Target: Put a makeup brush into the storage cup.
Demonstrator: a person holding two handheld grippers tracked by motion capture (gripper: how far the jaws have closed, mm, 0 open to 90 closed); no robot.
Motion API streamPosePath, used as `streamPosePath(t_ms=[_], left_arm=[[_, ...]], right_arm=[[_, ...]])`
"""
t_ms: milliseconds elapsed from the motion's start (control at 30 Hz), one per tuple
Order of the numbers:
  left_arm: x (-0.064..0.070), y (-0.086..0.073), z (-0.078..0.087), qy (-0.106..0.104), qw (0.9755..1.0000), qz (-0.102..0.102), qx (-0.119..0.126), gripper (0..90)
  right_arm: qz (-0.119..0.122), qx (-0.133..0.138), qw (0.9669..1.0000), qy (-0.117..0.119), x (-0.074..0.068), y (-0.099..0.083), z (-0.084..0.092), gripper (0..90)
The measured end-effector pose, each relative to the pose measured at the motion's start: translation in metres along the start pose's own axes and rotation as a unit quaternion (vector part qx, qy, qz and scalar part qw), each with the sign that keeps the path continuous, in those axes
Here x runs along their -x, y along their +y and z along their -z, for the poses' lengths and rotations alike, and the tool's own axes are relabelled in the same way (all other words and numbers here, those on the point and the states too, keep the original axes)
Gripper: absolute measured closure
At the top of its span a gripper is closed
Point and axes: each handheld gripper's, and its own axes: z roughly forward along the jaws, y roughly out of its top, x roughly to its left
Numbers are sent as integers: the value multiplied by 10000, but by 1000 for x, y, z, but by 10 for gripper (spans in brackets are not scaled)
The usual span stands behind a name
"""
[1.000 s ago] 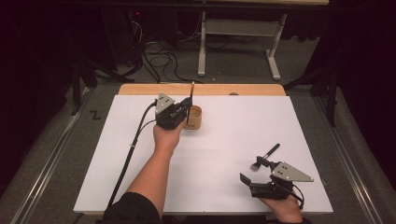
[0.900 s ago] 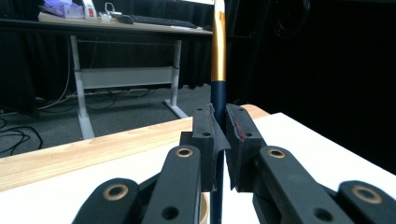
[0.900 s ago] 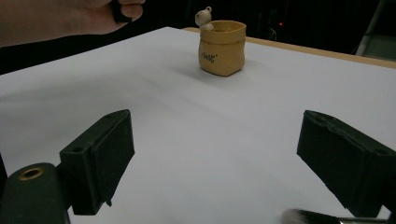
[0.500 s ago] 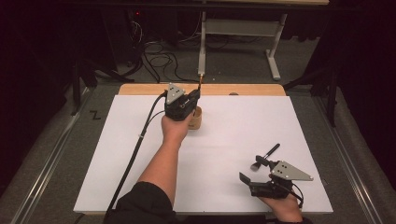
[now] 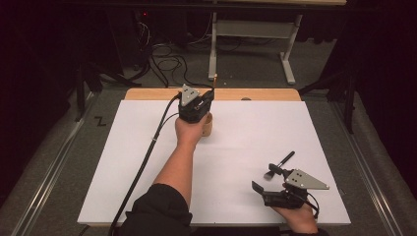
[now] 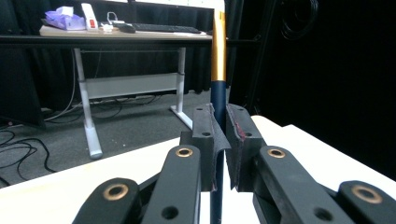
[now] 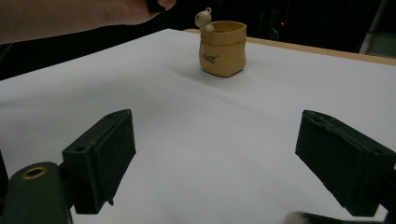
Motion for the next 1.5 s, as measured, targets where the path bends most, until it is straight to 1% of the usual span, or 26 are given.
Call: streamPosePath(t_ms=[33,100,133,267,300,400,467,500,533,633,800,900,933,967,1167,1300,1500], left_arm=[[-1,-1,-1,12,10000,38,-1,831],[-1,-2,-2,24,10000,42,1,831],[-1,-3,-3,40,10000,36,-8,831],[-2,-5,-6,64,9999,84,13,831],[-2,-6,-7,93,9999,75,-3,831],[-2,-6,-8,116,9999,54,-12,831],[-2,-7,-8,109,9999,56,-5,831],[-2,-9,-10,117,9999,37,-5,831],[-2,-9,-10,117,9999,37,-5,831],[-1,-11,-12,132,9999,-19,-8,831],[-2,-14,-13,163,9999,-40,14,831],[-2,-14,-13,171,9998,-51,36,831],[-3,-15,-14,171,9998,-100,35,831],[-3,-15,-14,178,9998,-101,19,831],[-6,-23,-15,234,9996,-129,-55,831],[-9,-31,-15,252,9996,-84,-65,831],[-7,-39,-13,312,9994,-128,34,831]], right_arm=[[-37,9,10000,-16,0,0,-1,124],[-42,5,10000,-7,0,0,-1,124],[-83,0,10000,-3,0,0,-2,124],[-60,-22,10000,11,-1,-1,-2,124],[-101,-2,9999,2,-1,-1,-1,124],[-100,5,9999,-4,0,-1,-1,122],[-136,35,9999,41,1,-2,0,115],[-116,98,9999,28,2,-1,1,107],[-144,138,9998,61,2,-1,1,103],[-90,197,9998,52,1,0,1,84],[-103,249,9996,51,0,1,2,47],[-136,253,9996,29,0,2,3,44],[-141,248,9996,33,0,2,3,44],[-126,231,9996,38,0,2,3,44],[-137,183,9997,77,0,1,1,47],[-112,173,9997,89,-1,0,1,52],[-116,180,9997,102,-1,0,0,56]])
